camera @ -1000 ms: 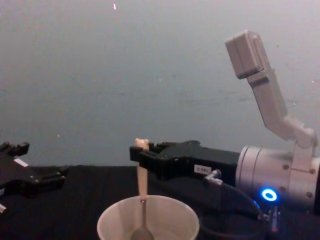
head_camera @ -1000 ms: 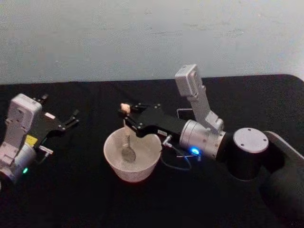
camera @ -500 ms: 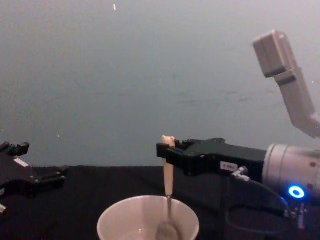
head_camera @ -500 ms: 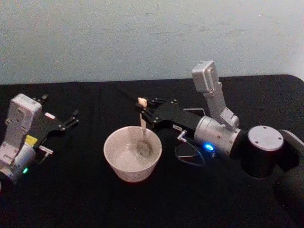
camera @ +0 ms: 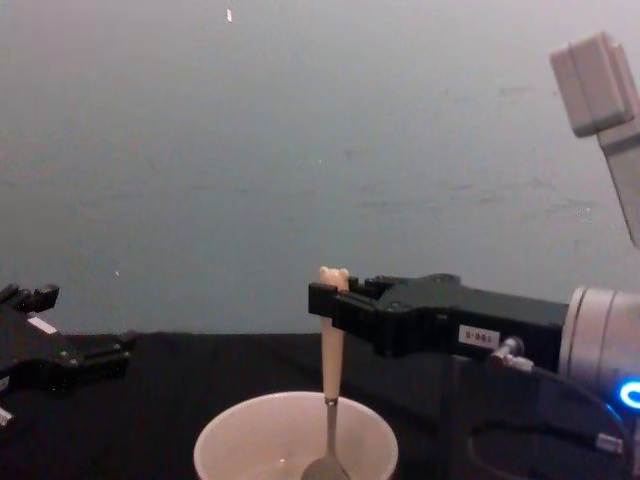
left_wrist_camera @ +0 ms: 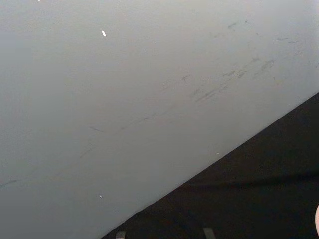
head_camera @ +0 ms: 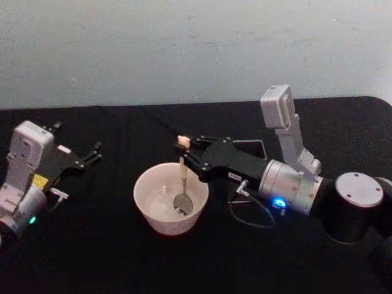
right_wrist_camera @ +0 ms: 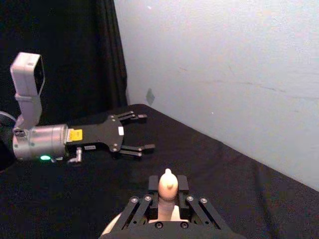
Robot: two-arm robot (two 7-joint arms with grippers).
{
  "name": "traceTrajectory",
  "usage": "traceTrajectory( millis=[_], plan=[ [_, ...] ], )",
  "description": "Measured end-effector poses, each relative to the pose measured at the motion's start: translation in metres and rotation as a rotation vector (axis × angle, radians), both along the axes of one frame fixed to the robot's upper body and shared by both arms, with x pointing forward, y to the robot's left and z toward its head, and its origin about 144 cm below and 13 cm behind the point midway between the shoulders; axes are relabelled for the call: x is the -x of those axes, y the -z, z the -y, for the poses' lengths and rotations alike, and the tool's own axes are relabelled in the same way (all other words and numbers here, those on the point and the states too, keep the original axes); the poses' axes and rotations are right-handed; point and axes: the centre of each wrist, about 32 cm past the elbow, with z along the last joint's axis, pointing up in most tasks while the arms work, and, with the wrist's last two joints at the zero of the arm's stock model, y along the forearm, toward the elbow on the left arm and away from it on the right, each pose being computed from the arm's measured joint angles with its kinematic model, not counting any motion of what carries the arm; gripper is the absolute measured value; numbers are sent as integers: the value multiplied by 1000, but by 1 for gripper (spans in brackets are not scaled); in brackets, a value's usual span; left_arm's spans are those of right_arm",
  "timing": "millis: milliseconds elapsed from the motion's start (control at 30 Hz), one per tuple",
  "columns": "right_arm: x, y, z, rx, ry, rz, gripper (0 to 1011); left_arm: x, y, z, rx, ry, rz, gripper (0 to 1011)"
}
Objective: Pick up the stirring spoon with one hand, stir inside the cup, then place it back in its original position.
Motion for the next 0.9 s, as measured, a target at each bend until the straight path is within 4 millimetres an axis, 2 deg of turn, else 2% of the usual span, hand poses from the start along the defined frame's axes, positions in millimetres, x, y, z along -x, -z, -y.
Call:
traceTrajectory(
  millis=[900],
  plan=[
    [-4,-1,0,-44,60,-20,214,0,0,0,0,0,0,1001]
  ],
)
